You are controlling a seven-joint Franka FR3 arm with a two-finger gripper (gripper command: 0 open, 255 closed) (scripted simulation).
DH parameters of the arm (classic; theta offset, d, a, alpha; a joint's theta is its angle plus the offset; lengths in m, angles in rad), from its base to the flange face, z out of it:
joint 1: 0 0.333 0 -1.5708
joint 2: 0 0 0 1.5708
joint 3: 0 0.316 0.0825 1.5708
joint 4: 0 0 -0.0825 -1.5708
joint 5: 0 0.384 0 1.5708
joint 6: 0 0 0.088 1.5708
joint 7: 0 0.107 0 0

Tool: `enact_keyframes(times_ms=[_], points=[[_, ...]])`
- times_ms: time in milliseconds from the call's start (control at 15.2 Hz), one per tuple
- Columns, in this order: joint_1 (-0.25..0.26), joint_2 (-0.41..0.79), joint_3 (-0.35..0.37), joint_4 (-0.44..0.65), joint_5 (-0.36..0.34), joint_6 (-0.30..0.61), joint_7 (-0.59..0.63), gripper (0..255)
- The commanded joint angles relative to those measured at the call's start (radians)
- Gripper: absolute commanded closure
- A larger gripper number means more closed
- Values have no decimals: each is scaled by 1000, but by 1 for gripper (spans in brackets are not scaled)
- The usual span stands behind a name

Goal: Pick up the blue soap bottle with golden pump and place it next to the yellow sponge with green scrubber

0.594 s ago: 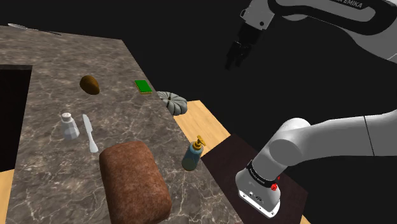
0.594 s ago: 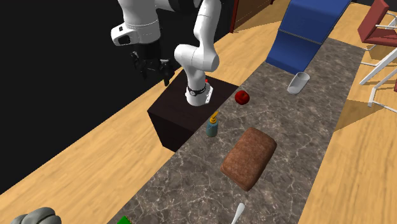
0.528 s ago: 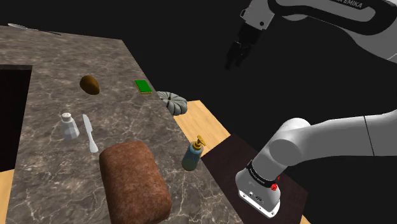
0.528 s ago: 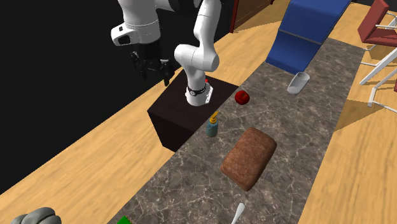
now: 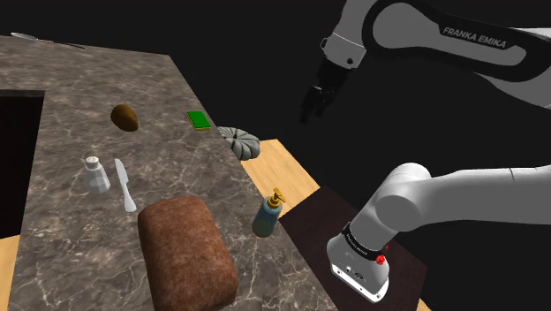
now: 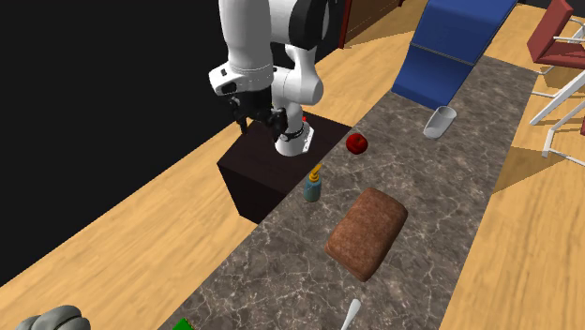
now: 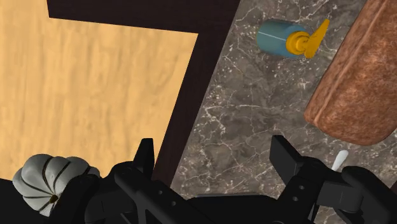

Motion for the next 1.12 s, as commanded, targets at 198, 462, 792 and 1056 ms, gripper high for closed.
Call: enact_keyframes(times_ms=[198,462,792,1056], points=[[53,-37,100,-120,74,75,92,0],[103,-42,187,-192,141,137,168,0],[169,-8,307,-256,232,230,266,0],[197,27,367,-284,275,293,308,0]])
